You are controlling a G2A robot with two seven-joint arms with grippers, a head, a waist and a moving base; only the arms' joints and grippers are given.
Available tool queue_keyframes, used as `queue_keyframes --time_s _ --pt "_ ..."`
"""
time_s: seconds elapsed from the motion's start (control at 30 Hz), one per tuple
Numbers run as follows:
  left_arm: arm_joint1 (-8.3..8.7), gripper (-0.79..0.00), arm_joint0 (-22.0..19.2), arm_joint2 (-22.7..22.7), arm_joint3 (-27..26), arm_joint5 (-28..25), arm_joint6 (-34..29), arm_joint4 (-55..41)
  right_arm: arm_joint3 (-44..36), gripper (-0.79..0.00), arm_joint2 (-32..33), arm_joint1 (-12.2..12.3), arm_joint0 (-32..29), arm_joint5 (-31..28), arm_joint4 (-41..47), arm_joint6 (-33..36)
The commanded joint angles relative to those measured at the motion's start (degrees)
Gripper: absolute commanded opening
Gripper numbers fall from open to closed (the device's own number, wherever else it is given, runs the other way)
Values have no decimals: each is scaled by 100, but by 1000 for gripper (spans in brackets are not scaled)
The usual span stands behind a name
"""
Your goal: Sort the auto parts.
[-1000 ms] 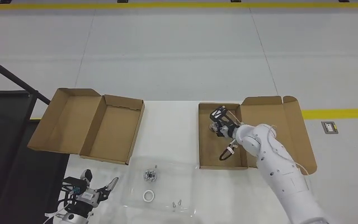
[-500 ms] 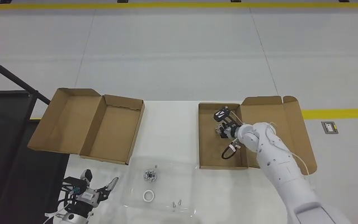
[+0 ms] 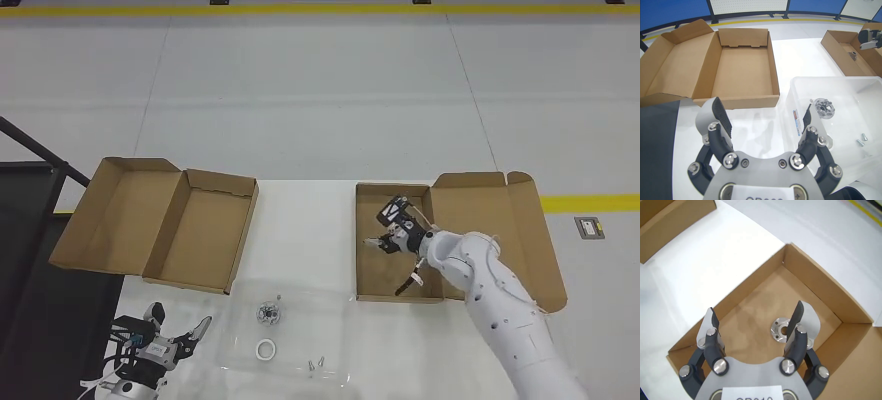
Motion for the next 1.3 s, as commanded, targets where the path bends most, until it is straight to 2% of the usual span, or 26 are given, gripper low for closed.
queue_keyframes --time_s 0.0,0.17,0.37,0.6,0.93,1.03,1.13,1.27 --pt "0 0 0 0 0 0 0 0 -1370 0 77 66 -573 61 -45 576" --pt "0 0 0 0 0 0 0 0 -3026 0 -256 96 -1200 37 -148 1679" --pt "0 0 0 0 0 0 0 0 -3867 0 -1030 37 -1444 46 -477 2424" --pt "0 0 0 0 0 0 0 0 -4171 0 -1749 -53 -1534 64 -535 3100" --pt "0 0 0 0 0 0 0 0 -4171 0 -1749 -53 -1534 64 -535 3100" --pt "0 0 0 0 0 0 0 0 -4185 0 -1720 -28 -1654 -51 -632 2639" --pt "0 0 0 0 0 0 0 0 -4298 0 -1944 -41 -1811 148 -977 2788" --pt "0 0 0 0 0 0 0 0 -4362 0 -2386 -134 -1840 537 -1287 3344"
